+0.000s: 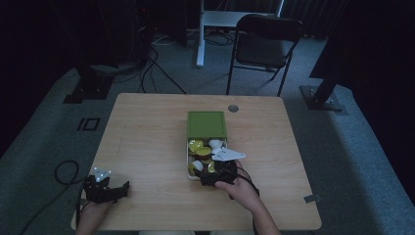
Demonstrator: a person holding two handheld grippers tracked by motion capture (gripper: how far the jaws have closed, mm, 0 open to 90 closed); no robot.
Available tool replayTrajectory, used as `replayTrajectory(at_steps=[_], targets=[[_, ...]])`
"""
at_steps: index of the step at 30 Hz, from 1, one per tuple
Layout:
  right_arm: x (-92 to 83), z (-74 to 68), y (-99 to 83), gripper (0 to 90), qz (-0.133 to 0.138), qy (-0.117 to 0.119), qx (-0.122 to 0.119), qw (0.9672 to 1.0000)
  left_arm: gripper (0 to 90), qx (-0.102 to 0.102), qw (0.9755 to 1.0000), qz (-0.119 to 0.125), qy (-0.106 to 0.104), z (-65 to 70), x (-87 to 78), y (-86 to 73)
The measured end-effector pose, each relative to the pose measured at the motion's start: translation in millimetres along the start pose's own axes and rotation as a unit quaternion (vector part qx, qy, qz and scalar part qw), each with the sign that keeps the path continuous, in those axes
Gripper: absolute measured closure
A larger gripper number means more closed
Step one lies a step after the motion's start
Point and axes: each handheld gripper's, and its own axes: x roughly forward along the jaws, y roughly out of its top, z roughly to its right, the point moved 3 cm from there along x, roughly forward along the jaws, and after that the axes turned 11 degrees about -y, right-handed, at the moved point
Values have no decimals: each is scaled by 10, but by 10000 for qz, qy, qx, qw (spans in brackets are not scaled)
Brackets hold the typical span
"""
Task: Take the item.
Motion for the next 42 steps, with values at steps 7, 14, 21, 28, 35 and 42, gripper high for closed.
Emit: replayTrajectory(at_steps=[7, 14, 21, 28, 35, 42], targets=[[78, -28, -37, 222, -61, -11, 7, 10000, 10, 0, 10000, -1, -1, 0, 0, 0], [132, -63, -53, 344, -78, -76, 135, 9998, 10, 3, 10000, -3, -1, 0, 0, 0], [203, -72, -92, 441, -210, -113, 224, 9995, 10, 7, 10000, -8, 0, -1, -1, 0], [264, -92, -118, 455, -322, -154, 200, 9992, 10, 9, 10000, -9, 0, -1, -1, -1], [334, -99, -142, 457, -505, -167, 335, 9980, 10, 7, 10000, -9, 0, -1, -1, 0], [389, -114, -109, 483, -658, -264, 381, 9968, 10, 7, 10000, -8, 0, -1, -1, 0]])
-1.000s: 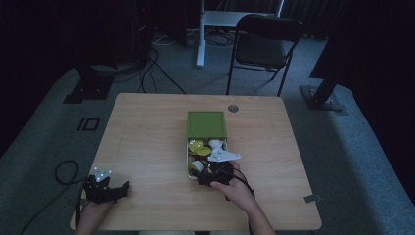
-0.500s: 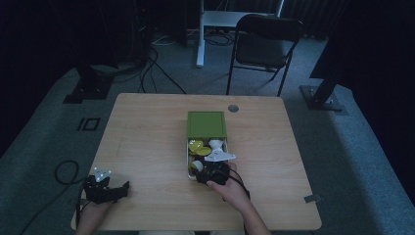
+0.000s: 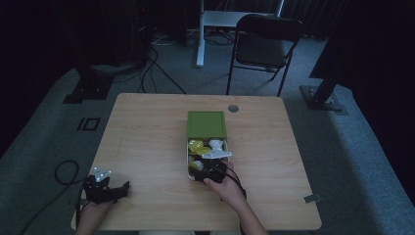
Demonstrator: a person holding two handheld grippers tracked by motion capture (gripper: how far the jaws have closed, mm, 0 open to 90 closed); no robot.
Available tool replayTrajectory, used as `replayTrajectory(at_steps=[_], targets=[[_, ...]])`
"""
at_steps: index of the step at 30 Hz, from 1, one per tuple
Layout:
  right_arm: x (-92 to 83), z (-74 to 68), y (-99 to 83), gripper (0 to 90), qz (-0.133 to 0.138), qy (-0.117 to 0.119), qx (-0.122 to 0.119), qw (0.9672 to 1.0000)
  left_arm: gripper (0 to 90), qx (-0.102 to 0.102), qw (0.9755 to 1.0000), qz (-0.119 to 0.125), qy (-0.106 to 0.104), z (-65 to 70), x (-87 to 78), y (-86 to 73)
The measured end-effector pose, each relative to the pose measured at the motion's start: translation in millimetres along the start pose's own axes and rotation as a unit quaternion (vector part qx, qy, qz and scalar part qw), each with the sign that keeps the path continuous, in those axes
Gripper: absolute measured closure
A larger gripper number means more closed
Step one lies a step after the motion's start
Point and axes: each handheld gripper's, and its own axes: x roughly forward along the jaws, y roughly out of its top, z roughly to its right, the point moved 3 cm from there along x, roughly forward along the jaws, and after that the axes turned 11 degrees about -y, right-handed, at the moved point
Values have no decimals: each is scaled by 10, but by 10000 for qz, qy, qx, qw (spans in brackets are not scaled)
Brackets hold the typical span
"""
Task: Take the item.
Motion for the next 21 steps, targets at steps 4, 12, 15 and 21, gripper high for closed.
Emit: replayTrajectory(at_steps=[4, 12, 15, 21], targets=[[21, -6, 5, 544, 4, -172, -139, 9998, 10, 0, 10000, 0, 1, 0, 0, 0], [8, -11, 10, 562, 78, -206, -220, 9995, 9, 0, 10000, 0, 0, 0, 0, 0], [-25, -2, 19, 562, 105, -158, -198, 9996, 10, 1, 10000, -1, 0, 0, 0, 0], [-112, 30, 67, 563, 209, -95, -156, 9996, 9, 0, 10000, 0, 0, 0, 0, 0]])
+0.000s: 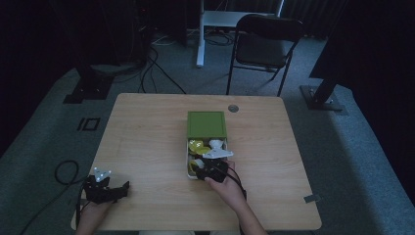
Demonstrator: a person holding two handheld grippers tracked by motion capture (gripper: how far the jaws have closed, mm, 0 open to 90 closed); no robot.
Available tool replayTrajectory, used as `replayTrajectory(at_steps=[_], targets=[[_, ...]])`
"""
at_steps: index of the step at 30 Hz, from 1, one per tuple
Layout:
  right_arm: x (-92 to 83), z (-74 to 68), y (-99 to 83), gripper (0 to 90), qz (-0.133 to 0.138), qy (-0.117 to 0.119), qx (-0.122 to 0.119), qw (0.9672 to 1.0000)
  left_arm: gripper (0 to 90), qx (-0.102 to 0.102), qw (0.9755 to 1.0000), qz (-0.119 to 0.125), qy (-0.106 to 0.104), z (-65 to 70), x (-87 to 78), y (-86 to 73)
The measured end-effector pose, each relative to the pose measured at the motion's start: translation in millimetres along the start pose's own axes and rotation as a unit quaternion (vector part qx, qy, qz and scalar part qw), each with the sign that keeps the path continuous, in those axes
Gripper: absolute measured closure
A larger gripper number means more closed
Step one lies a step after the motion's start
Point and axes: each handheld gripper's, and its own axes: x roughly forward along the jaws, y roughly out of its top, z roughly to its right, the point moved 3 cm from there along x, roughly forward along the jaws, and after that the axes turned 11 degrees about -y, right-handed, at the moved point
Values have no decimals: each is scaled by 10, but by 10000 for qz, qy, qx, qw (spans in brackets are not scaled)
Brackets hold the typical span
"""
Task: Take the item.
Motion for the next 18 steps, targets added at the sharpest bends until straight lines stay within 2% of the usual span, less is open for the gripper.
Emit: replayTrajectory(at_steps=[8, 13, 18], targets=[[-127, 74, 85, 564, 133, -46, 29, 9999, 10, -9, 10000, 9, -2, 1, 1, 1], [-206, 99, 139, 563, 214, 69, 152, 9996, 10, -8, 10000, 7, -1, 1, 1, 0], [-253, 124, 190, 563, 305, 39, 118, 9995, 10, -10, 10000, 9, -1, 1, 1, 0]])
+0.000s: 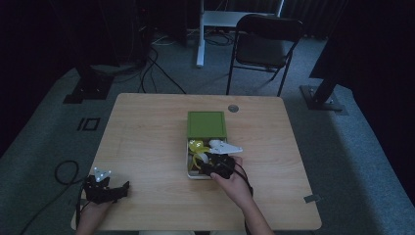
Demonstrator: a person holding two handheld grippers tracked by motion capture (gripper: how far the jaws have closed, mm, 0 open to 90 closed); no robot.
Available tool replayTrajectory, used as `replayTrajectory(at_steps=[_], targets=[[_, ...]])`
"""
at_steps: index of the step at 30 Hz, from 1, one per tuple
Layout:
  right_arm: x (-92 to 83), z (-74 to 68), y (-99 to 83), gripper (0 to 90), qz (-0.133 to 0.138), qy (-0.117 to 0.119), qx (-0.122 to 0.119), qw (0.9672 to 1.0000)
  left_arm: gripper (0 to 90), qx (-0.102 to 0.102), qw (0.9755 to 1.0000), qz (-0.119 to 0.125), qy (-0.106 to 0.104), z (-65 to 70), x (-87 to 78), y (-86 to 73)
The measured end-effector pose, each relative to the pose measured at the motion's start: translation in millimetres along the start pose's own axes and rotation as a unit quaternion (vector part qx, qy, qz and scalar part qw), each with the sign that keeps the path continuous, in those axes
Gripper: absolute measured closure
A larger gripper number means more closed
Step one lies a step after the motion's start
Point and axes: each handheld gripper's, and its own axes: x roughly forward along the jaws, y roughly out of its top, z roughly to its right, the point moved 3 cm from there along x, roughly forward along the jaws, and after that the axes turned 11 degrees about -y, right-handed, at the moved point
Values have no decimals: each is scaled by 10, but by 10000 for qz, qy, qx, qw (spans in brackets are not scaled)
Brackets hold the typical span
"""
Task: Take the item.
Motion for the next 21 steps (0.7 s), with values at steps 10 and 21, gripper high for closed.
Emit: replayTrajectory(at_steps=[10, 21], targets=[[-143, 114, 149, 563, 225, -72, 49, 9997, 10, 11, 10000, -8, 3, -2, -1, 1], [-294, 300, 254, 564, 416, -197, 183, 9988, 9, 3, 10000, -7, 1, 0, -1, 0]])
